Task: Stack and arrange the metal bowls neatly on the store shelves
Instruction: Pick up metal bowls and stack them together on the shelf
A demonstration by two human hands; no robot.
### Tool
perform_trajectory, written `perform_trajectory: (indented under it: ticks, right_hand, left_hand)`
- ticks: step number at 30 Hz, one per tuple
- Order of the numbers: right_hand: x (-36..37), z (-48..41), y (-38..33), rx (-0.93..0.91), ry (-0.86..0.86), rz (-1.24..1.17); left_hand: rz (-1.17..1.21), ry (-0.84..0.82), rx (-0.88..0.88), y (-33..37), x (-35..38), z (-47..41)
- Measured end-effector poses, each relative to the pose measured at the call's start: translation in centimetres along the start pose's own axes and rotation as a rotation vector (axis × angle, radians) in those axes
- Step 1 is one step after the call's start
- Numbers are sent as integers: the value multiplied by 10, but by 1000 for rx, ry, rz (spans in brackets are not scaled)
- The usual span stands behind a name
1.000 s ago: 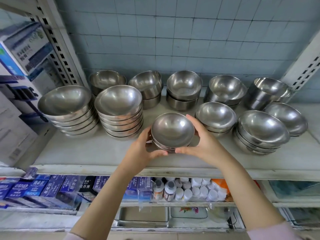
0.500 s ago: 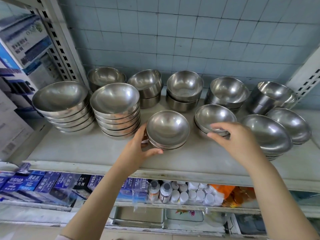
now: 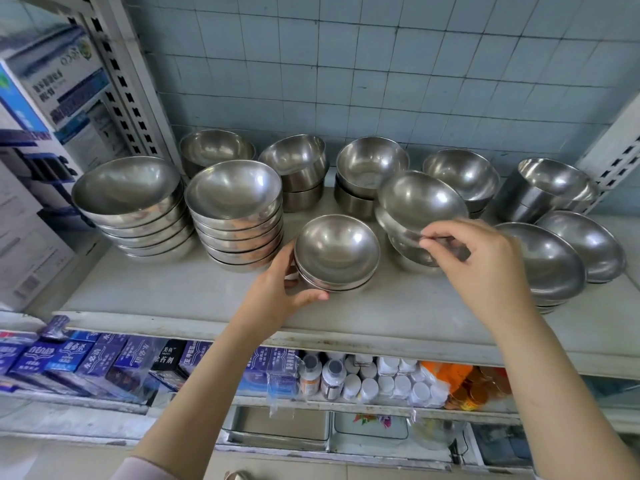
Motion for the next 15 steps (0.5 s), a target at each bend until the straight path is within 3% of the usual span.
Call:
perform_trajectory:
  ticks: [6, 15]
  right_hand:
    - [38, 11, -52, -158, -138, -138]
    - [65, 23, -50, -156, -245, -132]
  left_hand:
    - [-25, 25, 17, 6, 0, 1]
    - [-37, 34, 28, 9, -1, 3]
Point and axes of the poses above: each hand's wrist, its own z-axis away from the middle knuckle, its own x-axis out of the palm, y = z × x, the point moved 6 cm from there along -z, towards the middle knuckle, and after that the axes turned 6 degrees about x, right-handed, at the moved point
